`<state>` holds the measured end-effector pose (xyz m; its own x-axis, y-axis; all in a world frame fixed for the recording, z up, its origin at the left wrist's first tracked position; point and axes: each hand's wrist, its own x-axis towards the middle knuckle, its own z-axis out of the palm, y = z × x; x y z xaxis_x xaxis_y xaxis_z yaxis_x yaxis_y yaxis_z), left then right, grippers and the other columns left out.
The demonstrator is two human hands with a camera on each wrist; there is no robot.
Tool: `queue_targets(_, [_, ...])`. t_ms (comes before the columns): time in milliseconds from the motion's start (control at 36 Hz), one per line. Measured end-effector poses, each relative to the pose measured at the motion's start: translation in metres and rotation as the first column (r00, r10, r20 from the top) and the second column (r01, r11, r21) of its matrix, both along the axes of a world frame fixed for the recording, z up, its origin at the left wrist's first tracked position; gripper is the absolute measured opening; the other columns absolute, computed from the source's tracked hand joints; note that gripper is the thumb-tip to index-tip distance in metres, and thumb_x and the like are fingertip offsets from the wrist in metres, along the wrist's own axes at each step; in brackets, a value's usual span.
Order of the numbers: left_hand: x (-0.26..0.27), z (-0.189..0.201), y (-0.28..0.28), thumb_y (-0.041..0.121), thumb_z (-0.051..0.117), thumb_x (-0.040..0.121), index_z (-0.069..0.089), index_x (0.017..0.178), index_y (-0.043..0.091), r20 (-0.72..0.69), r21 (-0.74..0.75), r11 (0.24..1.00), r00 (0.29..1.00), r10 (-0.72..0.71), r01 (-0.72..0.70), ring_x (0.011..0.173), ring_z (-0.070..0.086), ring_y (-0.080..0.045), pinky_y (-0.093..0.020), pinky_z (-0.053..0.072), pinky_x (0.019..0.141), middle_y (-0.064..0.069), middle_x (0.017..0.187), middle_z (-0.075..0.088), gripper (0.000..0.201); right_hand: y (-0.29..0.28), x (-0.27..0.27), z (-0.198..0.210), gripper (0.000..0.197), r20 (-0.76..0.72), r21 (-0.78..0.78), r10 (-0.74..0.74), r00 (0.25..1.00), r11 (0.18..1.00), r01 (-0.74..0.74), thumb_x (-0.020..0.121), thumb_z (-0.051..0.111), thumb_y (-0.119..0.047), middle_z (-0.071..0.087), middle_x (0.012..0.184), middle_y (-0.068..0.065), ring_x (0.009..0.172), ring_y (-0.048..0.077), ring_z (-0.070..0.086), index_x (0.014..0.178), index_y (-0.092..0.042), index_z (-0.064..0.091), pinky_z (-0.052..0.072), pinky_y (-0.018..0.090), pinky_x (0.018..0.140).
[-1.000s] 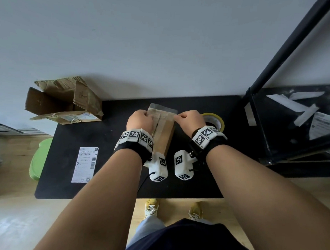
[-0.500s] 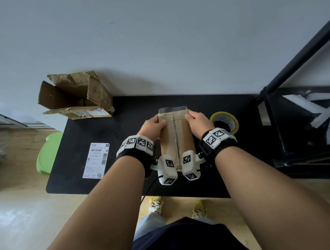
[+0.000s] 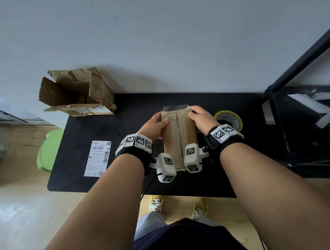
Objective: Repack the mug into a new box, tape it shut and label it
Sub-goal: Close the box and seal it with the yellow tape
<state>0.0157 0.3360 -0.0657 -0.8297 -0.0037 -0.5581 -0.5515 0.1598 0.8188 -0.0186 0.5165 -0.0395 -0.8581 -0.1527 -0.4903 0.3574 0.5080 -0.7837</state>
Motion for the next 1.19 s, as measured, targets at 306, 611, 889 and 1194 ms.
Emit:
queue_targets(306, [0.000,0.003,-0.003,0.024,0.052,0.097,0.052,0.129,0.022,-0.041,-0.120,0.990,0.996,-0.074,0.068,0.087,0.066,-0.019,-0.035,0.057,0.073,-0.003,0.101,0.067,0.032,-0.001,-0.004,-0.002,0.018,-0.020,0.015,-0.015,1.000,1.000,0.015,0.096,0.046,-0.014,0.061,0.105,0.000,0.098,0.020,0.057,0.105,-0.023,0.059,0.046,0.035,0.087])
queue_targets(611, [-0.002,0.010,0.004,0.025,0.058,0.092,0.050,0.133,0.028,-0.084,-0.268,0.961,0.992,-0.096,0.070,0.110,0.060,-0.025,-0.044,0.059,0.079,-0.009,0.140,0.045,0.042,0.002,0.007,-0.003,0.026,-0.038,0.027,-0.075,0.996,0.997,0.076,0.099,0.044,-0.020,0.062,0.115,0.001,0.098,0.017,0.058,0.120,-0.021,0.060,0.049,0.032,0.085])
queue_targets(889, [0.004,0.030,0.018,0.020,0.065,0.084,0.055,0.122,0.018,-0.341,-0.707,0.698,0.920,-0.193,-0.116,0.120,0.039,-0.019,-0.027,0.040,0.086,0.000,0.129,0.043,0.040,0.004,0.015,-0.001,0.041,-0.419,0.312,0.029,0.907,0.943,0.114,0.091,0.063,-0.023,0.050,0.125,0.010,0.107,0.026,0.056,0.131,-0.020,0.055,0.048,0.035,0.087])
queue_targets(1194, [0.004,0.025,0.027,0.009,0.048,0.093,0.057,0.127,0.012,-0.292,-0.824,0.562,0.789,-0.540,0.079,0.126,0.041,-0.022,-0.036,0.042,0.097,-0.003,0.131,0.056,0.035,-0.006,0.018,0.003,0.029,-0.486,0.539,0.461,0.743,0.827,-0.161,0.095,0.048,-0.017,0.057,0.120,0.001,0.114,0.025,0.045,0.119,-0.016,0.065,0.045,0.041,0.090])
